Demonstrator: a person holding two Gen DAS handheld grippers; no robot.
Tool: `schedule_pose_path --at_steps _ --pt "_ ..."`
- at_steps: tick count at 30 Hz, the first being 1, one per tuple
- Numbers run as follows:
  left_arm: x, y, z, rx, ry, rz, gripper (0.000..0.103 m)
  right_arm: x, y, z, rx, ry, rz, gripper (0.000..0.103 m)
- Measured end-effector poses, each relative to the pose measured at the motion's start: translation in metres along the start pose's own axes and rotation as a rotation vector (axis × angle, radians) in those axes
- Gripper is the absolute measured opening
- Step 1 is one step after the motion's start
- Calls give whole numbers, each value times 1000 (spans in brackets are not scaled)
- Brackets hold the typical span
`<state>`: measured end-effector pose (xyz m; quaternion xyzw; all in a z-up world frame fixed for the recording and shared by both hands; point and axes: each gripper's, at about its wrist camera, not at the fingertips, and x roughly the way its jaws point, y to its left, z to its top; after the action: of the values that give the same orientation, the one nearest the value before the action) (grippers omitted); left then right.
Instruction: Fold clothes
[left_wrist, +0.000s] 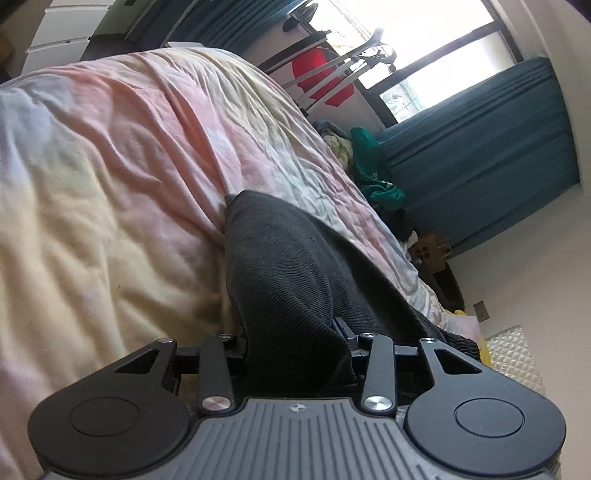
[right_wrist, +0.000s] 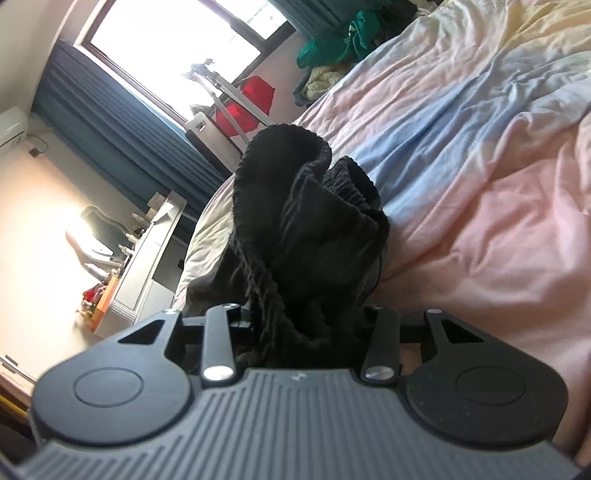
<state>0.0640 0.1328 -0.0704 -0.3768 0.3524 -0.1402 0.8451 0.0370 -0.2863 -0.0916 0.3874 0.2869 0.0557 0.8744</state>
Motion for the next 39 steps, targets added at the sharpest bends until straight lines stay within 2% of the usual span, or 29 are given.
schedule_pose_path --at_steps 5,9,12,16,22,27,30,33,35,37,39 --pt "-7 -38 -6 37 -8 5 40 -19 -3 19 37 8 -3 44" --pt "16 -83 -2 55 23 -6 40 -35 -20 54 91 -8 7 44" --pt "52 -125 -5 88 40 -31 40 -48 -44 89 141 -44 4 44" --pt "125 -187 -22 141 89 -69 40 -64 -90 138 201 -123 -21 44" --pt "262 -276 -50 225 219 -113 40 -75 -168 212 281 -230 -98 44" --pt "375 -333 -66 267 297 -154 40 -72 -231 261 342 -322 -155 44" --pt "421 -352 -71 294 302 -211 40 -68 -261 276 366 -418 -142 44" --pt "455 -347 -83 300 295 -257 40 -61 -281 268 340 -539 -116 44" --pt "473 -330 -91 282 321 -238 41 -51 -293 255 349 -553 -131 44" --pt "494 -306 -101 238 365 -178 43 -39 -304 239 365 -539 -162 45" --pt "503 -286 -107 198 375 -188 46 -30 -314 221 386 -527 -181 46"
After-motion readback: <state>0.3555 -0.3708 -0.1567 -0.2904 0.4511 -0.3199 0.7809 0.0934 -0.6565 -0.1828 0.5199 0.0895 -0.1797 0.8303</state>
